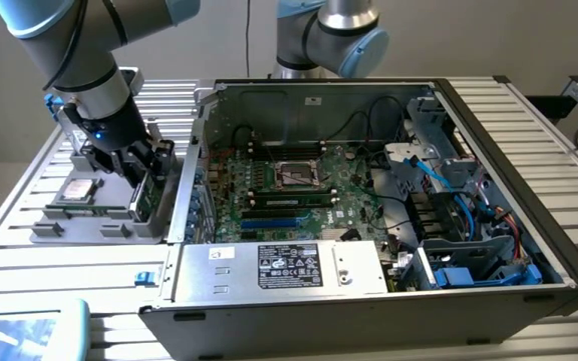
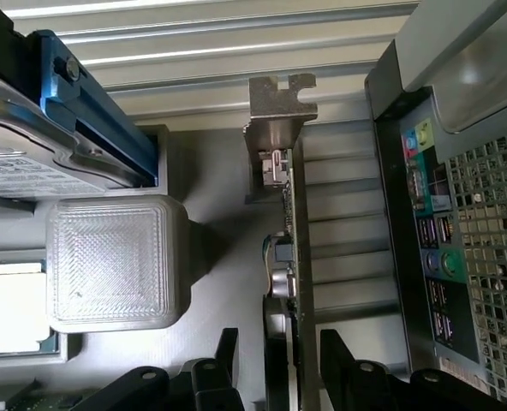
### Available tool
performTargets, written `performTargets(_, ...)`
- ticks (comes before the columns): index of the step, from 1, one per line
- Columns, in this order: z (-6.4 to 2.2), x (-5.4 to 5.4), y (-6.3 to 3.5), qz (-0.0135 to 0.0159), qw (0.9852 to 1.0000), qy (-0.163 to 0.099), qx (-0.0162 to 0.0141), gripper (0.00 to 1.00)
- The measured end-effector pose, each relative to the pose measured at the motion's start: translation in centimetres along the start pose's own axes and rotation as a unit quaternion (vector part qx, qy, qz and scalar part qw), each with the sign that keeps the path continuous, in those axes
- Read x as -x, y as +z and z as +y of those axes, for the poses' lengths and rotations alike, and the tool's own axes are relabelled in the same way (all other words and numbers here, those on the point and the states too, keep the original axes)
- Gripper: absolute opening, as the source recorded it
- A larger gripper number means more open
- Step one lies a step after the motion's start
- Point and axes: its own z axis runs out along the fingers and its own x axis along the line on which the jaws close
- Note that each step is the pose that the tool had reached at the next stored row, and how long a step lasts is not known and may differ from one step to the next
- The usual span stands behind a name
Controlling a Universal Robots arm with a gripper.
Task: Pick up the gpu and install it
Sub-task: 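Pick up the gpu and move the gpu toward the slot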
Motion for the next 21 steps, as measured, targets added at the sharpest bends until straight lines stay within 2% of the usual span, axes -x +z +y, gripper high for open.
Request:
performTargets(7,0.00,0.00,0.04,0.0000,1.0000,0.000,0.0002,0.49)
performTargets(9,0.00,0.05,0.06,-0.0001,1.0000,0.000,0.0003,0.36)
performTargets(10,0.00,0.05,0.06,-0.0001,1.0000,0.000,0.0002,0.36)
performTargets(12,0.00,0.06,0.04,0.0005,1.0000,0.000,0.0001,0.27)
performTargets(14,-0.01,0.06,0.04,0.0014,1.0000,0.000,0.0000,0.27)
performTargets(19,-0.02,0.06,0.04,0.0015,1.0000,0.000,0.0000,0.27)
performTargets(21,0.03,0.08,-0.46,0.0014,1.0000,0.000,0.0001,0.27)
